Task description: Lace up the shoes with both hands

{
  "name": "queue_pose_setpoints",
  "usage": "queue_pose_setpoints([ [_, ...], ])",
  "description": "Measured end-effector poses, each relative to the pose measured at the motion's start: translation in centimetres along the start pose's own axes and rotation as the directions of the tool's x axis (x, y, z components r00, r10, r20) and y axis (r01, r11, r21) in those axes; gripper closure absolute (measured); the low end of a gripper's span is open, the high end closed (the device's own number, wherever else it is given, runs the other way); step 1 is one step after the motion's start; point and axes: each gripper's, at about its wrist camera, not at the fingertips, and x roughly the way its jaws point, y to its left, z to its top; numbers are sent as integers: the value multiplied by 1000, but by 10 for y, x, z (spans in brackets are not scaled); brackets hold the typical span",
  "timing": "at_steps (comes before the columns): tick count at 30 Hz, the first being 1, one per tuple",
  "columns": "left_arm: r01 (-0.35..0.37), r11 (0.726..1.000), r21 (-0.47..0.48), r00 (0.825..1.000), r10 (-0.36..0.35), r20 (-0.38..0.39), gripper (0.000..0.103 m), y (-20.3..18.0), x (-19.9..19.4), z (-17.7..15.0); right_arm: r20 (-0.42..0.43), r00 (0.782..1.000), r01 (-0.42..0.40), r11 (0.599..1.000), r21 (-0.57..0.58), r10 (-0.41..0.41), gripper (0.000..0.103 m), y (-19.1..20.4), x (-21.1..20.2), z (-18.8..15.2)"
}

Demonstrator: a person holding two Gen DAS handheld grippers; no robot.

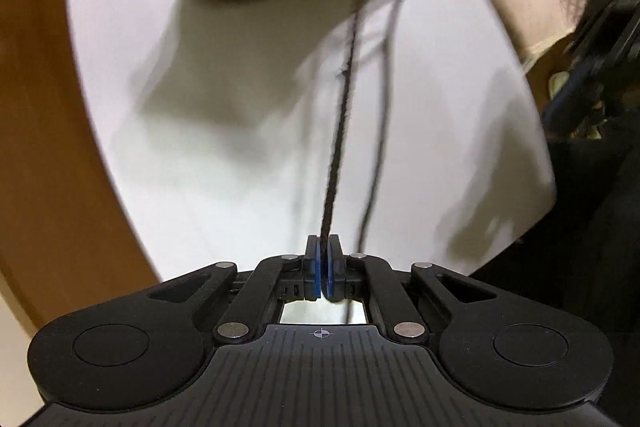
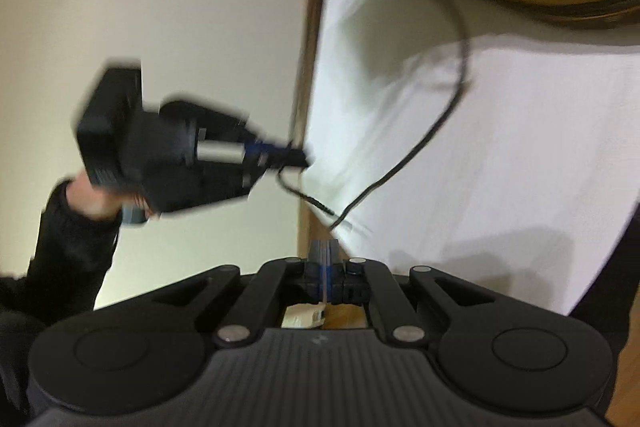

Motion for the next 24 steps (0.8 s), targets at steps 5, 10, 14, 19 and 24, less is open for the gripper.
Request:
queue_pose_setpoints([
  [5, -40, 999, -9, 996, 40, 77, 100, 30, -2, 7, 81, 993, 87, 996, 7, -88, 97, 4, -1, 2],
  [10, -137, 990, -27, 980, 140, 145, 96, 55, -4, 9, 100, 963, 264, 943, -204, -249, 88, 36, 18, 2],
  [14, -109, 985, -133, 973, 133, 188, 95, 74, -16, -12, 75, 915, 376, 769, -516, -396, 81, 72, 64, -1],
  [19, -42, 969, -245, 968, 100, 228, 95, 95, -26, -51, 80, 848, 326, 396, -858, -524, 81, 100, 135, -19],
  [24, 54, 933, -357, 960, 49, 274, 95, 91, -23, -98, 83, 823, 119, 28, -992, -562, 81, 114, 182, -56],
])
